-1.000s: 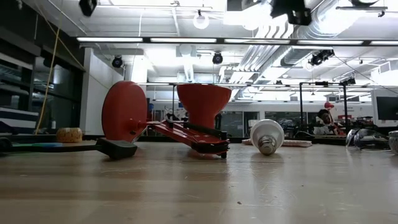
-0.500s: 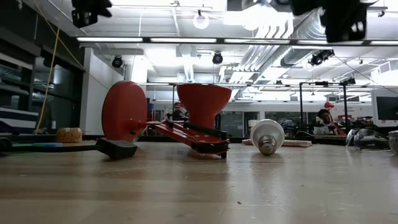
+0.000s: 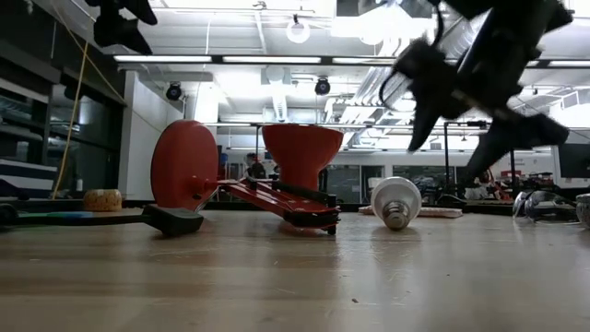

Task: Screw lightbulb
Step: Insert the white lightbulb into the red lamp

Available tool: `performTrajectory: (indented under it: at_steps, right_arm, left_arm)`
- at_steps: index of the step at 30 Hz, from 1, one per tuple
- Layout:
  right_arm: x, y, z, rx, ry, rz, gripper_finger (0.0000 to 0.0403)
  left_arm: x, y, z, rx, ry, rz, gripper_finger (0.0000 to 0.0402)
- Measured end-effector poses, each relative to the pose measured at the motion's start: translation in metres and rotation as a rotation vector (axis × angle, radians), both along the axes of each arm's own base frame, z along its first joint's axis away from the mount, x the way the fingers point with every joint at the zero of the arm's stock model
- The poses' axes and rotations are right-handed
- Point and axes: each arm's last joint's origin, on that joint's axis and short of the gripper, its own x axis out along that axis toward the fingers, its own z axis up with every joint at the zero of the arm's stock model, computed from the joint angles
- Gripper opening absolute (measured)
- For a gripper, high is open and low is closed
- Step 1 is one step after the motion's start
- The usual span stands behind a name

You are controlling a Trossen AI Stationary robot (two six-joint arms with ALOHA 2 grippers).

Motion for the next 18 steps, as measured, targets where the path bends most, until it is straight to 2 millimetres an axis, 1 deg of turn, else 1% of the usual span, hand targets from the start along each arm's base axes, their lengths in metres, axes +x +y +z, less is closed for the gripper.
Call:
performTrajectory:
  at_steps: [6,9,13,15,18]
  right_arm:
    - [0.027,-0.003,-0.017,0.020,0.017,-0.050,0.0303]
    - [0.038,-0.007,-0.022,0.013,0.039,-0.141,0.0303]
    - [0.046,-0.012,-0.030,0.003,0.131,-0.269,0.0303]
    - [0.048,-0.014,-0.035,0.000,0.177,-0.299,0.0303]
    - [0.054,-0.016,-0.038,-0.001,0.188,-0.306,0.0303]
  left_arm:
    - [-0.001,0.001,0.000,0.028,0.010,0.027,0.0274]
    - [-0.002,0.001,-0.002,0.039,0.034,0.041,0.0274]
    - [-0.005,0.001,-0.004,0.040,0.073,0.048,0.0274]
    - [-0.006,0.001,-0.004,0.043,0.081,0.051,0.0274]
    - [-0.006,0.001,-0.005,0.054,0.090,0.061,0.0274]
